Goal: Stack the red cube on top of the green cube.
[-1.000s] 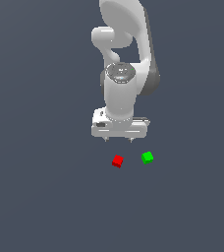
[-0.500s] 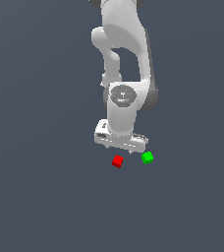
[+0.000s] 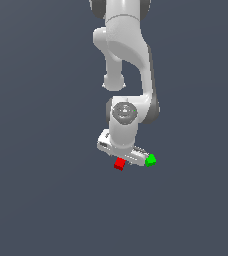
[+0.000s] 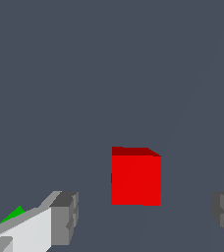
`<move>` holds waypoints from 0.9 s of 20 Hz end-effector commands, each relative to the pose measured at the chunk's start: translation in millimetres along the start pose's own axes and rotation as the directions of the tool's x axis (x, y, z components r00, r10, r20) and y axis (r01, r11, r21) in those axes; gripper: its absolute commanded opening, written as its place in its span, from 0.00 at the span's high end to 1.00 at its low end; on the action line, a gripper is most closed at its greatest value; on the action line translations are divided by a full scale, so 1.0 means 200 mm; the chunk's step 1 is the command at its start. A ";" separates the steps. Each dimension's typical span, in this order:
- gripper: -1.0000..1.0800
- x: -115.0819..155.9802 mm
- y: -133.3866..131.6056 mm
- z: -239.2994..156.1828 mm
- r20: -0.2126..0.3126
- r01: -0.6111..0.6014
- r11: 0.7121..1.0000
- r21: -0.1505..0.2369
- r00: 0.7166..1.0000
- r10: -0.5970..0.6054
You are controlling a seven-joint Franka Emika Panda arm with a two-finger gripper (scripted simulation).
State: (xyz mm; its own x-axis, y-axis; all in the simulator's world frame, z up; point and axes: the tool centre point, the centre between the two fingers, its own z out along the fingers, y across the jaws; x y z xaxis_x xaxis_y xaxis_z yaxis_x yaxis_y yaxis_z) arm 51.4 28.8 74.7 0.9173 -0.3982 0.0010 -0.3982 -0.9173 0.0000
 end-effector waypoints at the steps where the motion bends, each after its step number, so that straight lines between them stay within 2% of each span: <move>1: 0.04 0.01 0.00 0.02 0.000 -0.021 1.000 -0.001 1.000 0.021; 12: 0.04 0.01 0.00 0.03 0.001 -0.025 1.000 0.000 1.000 0.025; 18: 0.04 0.01 0.00 0.14 0.001 -0.024 1.000 0.000 1.000 0.024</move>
State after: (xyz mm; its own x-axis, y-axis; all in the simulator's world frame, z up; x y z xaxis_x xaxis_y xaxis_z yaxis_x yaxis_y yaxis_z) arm 53.9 27.9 53.4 0.9073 -0.4205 0.0010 -0.4205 -0.9073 -0.0004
